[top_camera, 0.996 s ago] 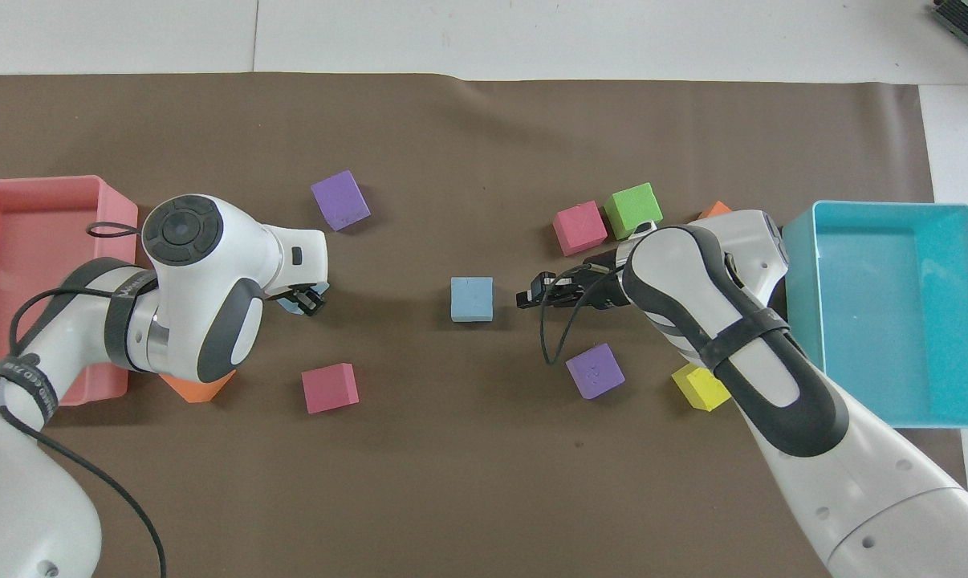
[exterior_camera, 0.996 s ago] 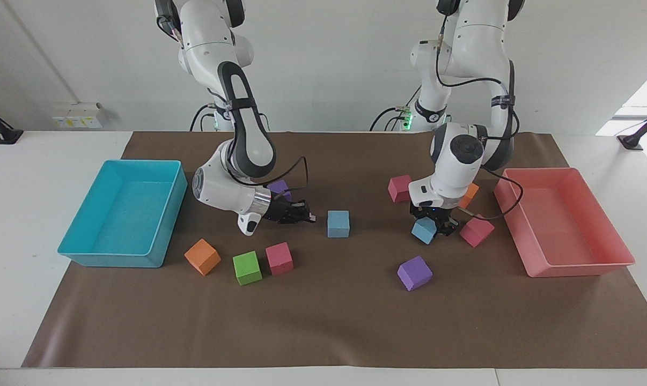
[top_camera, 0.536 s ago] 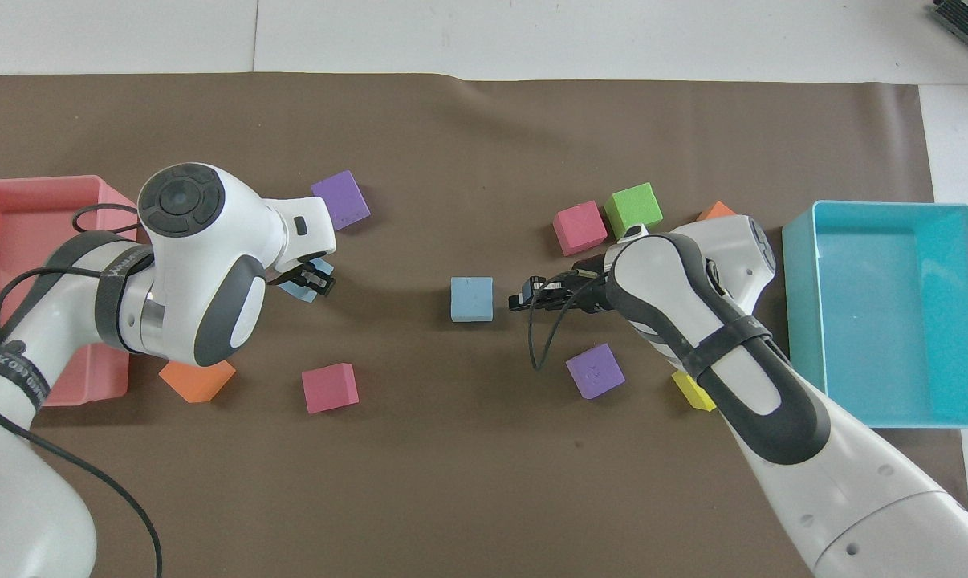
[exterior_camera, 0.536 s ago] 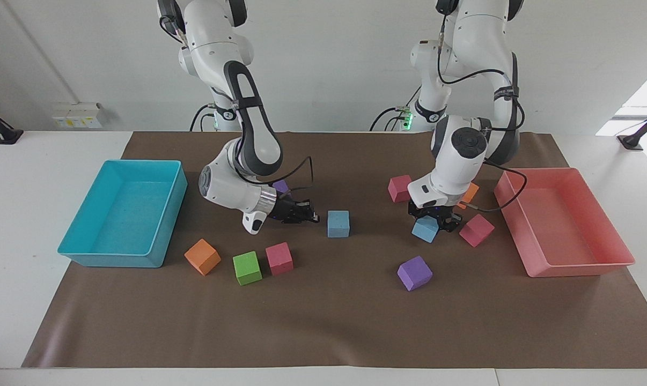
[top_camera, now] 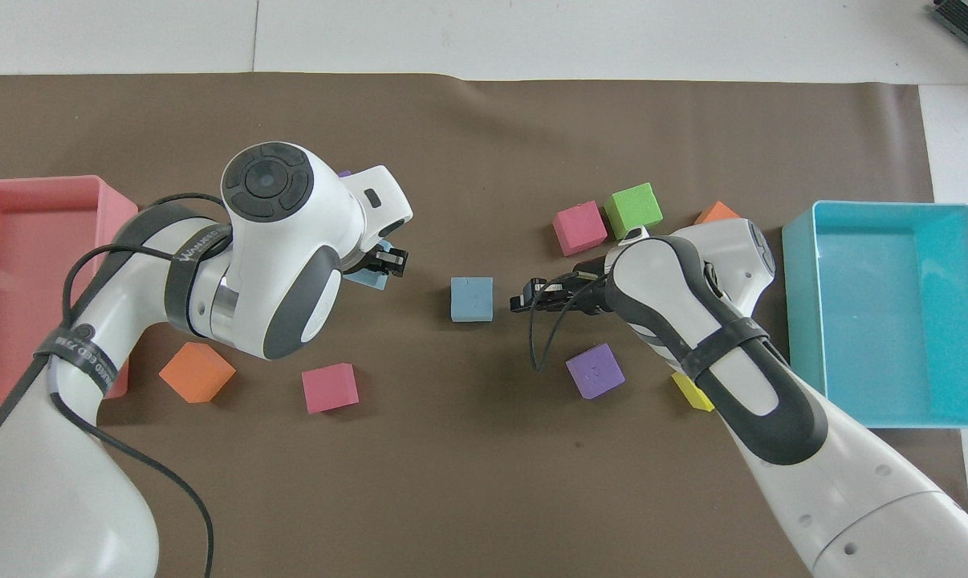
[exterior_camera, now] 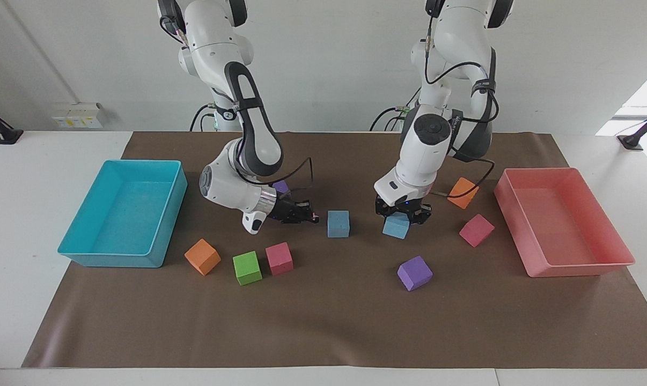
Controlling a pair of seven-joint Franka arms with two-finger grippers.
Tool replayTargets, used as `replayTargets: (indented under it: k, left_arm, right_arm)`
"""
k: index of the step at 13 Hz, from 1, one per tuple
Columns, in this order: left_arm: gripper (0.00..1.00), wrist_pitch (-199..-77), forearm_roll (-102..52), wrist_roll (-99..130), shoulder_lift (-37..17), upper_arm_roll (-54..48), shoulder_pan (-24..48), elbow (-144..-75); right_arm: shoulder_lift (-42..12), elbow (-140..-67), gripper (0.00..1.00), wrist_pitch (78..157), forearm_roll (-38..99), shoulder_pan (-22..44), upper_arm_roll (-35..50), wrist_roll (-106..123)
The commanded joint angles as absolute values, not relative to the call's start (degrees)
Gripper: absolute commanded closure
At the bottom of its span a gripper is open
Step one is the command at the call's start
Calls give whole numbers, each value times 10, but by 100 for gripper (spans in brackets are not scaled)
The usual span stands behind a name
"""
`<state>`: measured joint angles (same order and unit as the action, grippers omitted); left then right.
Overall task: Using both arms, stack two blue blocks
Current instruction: 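Carry the held cube with the left gripper toward the center blue cube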
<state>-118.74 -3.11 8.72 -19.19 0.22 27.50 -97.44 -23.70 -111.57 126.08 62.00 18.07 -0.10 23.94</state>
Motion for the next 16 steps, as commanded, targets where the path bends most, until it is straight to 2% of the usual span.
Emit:
replayTargets:
  k: [1,4,8,13,16]
  left_arm:
    - [100,-1148,-58,143,-223,12,304,-918]
    - [100,-1148,-83,181,-241,11,328,-886]
    - [100,-1150,-95,206,-242,9,358,-886]
    - [100,-1162,-84,254,-277,10,382,-887]
    - [100,-1171,-75,279,-280,10,383,-886]
  right_arm:
    - [-229,-1133,100,1282,638,190,0,260]
    - [-229,-1134,100,1282,638,190,0,260]
    - [-227,-1142,100,1283,638,188,0,261]
    - [-226,-1142,100,1281,637,184,0,261]
    - [-226,-1142,100,1281,637,185,0,261]
